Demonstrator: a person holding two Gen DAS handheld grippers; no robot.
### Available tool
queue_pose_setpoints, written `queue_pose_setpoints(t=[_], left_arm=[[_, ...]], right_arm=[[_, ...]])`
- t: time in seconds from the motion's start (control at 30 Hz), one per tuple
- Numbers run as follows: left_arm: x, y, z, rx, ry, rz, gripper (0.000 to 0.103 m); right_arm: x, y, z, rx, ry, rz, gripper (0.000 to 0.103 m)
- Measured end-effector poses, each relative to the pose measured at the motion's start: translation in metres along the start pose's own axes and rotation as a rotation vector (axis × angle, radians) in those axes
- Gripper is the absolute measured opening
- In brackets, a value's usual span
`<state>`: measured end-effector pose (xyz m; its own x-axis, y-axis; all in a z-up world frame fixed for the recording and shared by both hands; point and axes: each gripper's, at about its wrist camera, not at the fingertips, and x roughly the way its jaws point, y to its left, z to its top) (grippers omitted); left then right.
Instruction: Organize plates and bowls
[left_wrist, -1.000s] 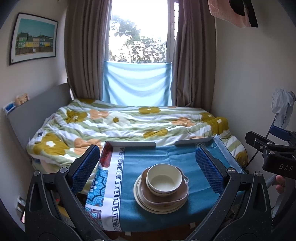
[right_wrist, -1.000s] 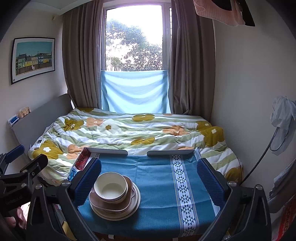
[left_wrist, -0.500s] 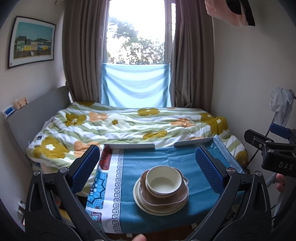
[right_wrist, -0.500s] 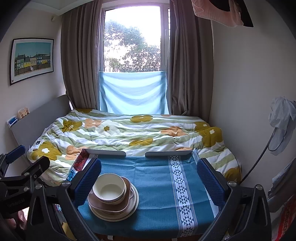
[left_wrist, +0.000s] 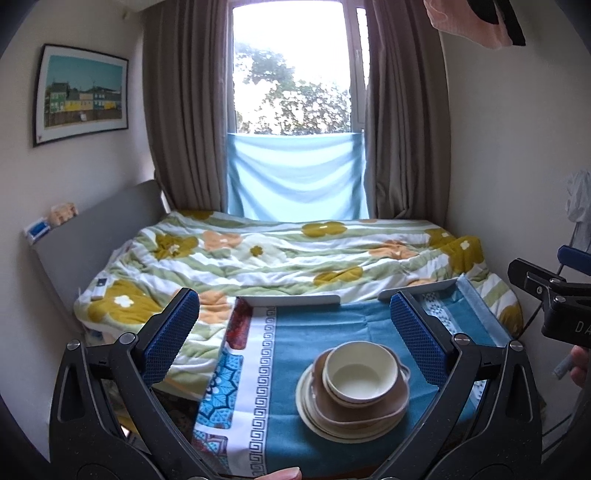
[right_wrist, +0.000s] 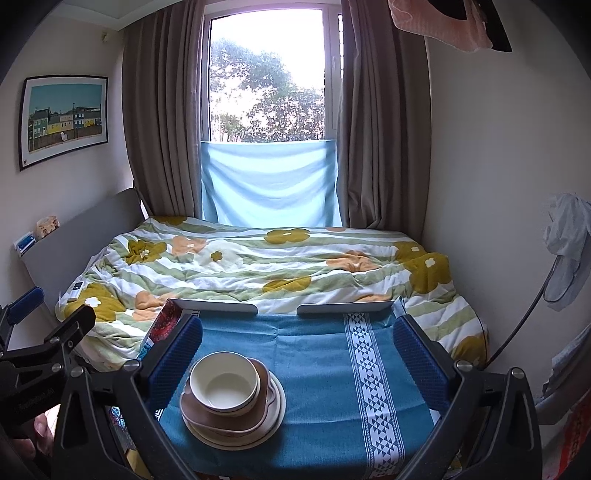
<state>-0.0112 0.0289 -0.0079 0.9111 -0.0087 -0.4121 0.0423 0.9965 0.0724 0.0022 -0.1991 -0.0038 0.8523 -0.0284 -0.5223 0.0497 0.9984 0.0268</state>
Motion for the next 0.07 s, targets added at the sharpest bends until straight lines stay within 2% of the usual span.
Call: queue_pose_setpoints(t=[0.07], left_arm=[[0.0048, 0.0004, 0.0013, 0.011, -0.003, 0.010, 0.103]], right_arm=[[0.0044, 0.0029, 0.0002, 0.000, 0.002, 0.000, 0.103]])
